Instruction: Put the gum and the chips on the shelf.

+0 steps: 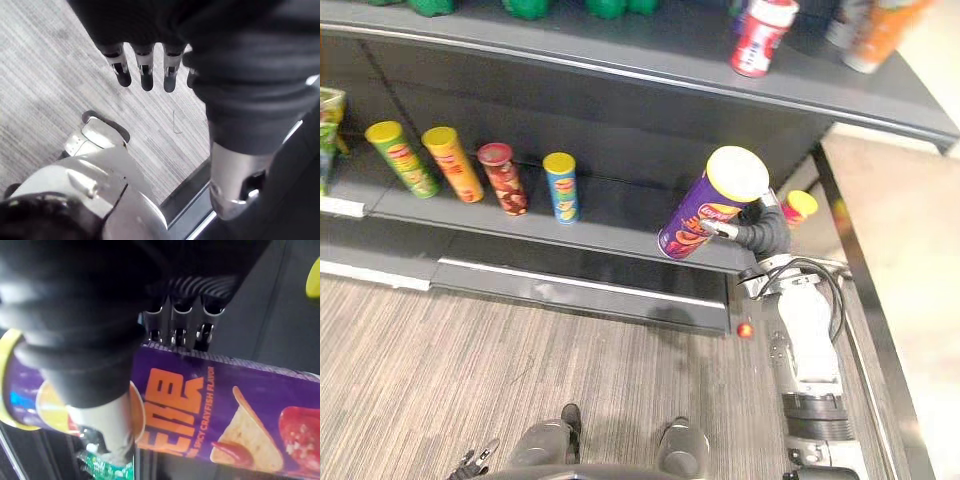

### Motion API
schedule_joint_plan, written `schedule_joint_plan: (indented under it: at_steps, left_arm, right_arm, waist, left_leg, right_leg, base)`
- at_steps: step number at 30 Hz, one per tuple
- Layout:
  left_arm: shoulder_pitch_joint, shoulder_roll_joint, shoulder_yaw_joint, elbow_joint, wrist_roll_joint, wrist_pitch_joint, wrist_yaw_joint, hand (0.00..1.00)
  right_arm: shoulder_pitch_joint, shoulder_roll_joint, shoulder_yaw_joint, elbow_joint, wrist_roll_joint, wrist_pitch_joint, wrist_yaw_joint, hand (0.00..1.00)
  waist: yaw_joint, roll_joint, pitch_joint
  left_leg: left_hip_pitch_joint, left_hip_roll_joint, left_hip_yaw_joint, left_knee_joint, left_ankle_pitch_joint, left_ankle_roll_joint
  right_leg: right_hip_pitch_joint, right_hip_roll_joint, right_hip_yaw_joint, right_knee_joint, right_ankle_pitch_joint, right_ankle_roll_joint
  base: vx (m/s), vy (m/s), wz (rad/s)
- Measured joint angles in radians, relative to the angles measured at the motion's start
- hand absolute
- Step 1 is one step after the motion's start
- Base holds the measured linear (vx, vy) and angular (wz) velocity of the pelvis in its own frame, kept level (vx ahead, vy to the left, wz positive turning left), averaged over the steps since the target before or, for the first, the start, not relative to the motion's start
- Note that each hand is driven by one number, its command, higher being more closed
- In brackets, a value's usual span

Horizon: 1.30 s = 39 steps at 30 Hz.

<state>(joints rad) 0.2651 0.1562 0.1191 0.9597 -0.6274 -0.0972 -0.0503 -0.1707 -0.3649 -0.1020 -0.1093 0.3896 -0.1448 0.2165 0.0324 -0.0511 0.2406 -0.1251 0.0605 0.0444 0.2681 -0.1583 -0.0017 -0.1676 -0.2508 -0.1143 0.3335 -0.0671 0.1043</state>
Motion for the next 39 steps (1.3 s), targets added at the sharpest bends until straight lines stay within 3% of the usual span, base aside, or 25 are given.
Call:
schedule_joint_plan:
  at_steps: [2,3,4,7,10,13,19,30,36,39]
  left_arm:
    - [-0.003,0.004,-0.004,0.020,-0.029,0.005,0.003,0.00]
    - [-0.001,0.006,-0.002,0.027,-0.036,0.008,0.005,0.00]
    - [0.003,0.004,0.006,0.038,-0.037,0.015,0.010,0.00]
    - [0.008,-0.048,0.012,0.042,-0.037,0.010,0.009,0.00]
    - [0.008,-0.051,0.013,0.043,-0.031,-0.010,0.011,0.00]
    - [0.008,-0.051,0.013,0.050,-0.023,-0.028,0.007,0.00]
    - [0.004,-0.048,0.006,0.064,-0.024,-0.046,0.003,0.00]
    - [-0.029,-0.034,-0.028,0.075,0.019,-0.049,0.003,0.00]
    - [-0.051,-0.032,-0.056,0.076,0.018,-0.047,-0.003,0.00]
    - [-0.085,-0.035,-0.059,0.074,0.013,-0.046,-0.016,0.00]
  right_arm:
    - [0.000,0.021,0.000,-0.008,0.001,0.000,-0.022,1.00]
    - [0.000,0.030,0.001,-0.013,0.002,0.000,-0.024,1.00]
    - [-0.003,0.038,0.010,-0.031,0.005,-0.001,-0.026,1.00]
    - [0.004,0.037,0.031,-0.041,0.006,-0.001,-0.042,1.00]
    - [0.019,0.036,0.031,-0.041,0.005,0.000,-0.061,1.00]
    - [0.050,0.033,0.032,-0.051,0.002,0.000,-0.067,1.00]
    - [0.103,0.034,0.065,-0.111,-0.039,-0.004,-0.055,1.00]
    - [0.043,0.040,0.173,-0.111,-0.109,-0.010,-0.054,1.00]
    - [-0.087,0.070,0.245,-0.064,-0.162,-0.011,-0.088,1.00]
    - [-0.173,0.069,0.266,0.009,-0.217,-0.013,-0.138,1.00]
  waist:
    - [0.002,-0.012,-0.005]
    - [0.002,-0.019,-0.007]
    - [0.004,-0.030,-0.015]
    - [-0.006,0.016,-0.022]
    - [-0.036,0.022,-0.025]
    - [-0.053,0.022,-0.025]
    - [-0.057,0.023,-0.026]
    - [-0.056,0.033,-0.026]
    - [-0.049,0.061,-0.007]
    - [-0.030,0.084,0.012]
  left_leg:
    - [-0.007,-0.006,-0.048,0.042,-0.022,-0.025]
    - [-0.009,-0.009,-0.057,0.050,-0.030,-0.034]
    - [-0.010,0.004,-0.060,0.050,-0.045,-0.056]
    - [-0.003,0.080,-0.055,-0.014,-0.014,-0.107]
    - [0.030,0.122,-0.001,-0.114,0.058,-0.133]
    - [0.065,0.128,0.062,-0.165,0.100,-0.127]
    - [0.082,0.099,0.081,-0.246,0.124,-0.113]
    - [0.105,0.088,0.091,-0.357,0.198,-0.119]
    - [0.090,0.084,0.082,-0.357,0.200,-0.120]
    - [0.056,0.080,0.074,-0.354,0.208,-0.120]
  right_leg:
    - [0.013,0.007,-0.020,-0.064,0.038,0.046]
    - [0.018,0.009,-0.023,-0.079,0.055,0.043]
    - [0.027,0.021,-0.031,-0.091,0.025,0.044]
    - [0.023,0.086,-0.064,-0.113,0.015,0.012]
    - [0.024,0.111,-0.105,-0.113,0.003,-0.010]
    - [0.051,0.108,-0.128,-0.119,0.002,-0.011]
    - [0.070,0.088,-0.125,-0.172,0.012,-0.003]
    - [0.054,0.091,-0.125,-0.208,0.034,0.003]
    - [0.046,0.089,-0.131,-0.212,0.034,0.004]
    - [0.019,0.089,-0.137,-0.210,0.039,0.002]
  base:
    - [0.11,-0.215,0.90]
    - [0.15,-0.366,0.58]
    - [0.13,-0.330,0.26]
    - [0.16,-0.305,0.04]
    - [0.16,-0.195,0.22]
    - [0.08,-0.031,0.27]
    - [-0.02,0.047,0.07]
    - [0.01,0.005,0.00]
    - [0.03,0.006,0.04]
    - [-0.02,0.008,0.05]
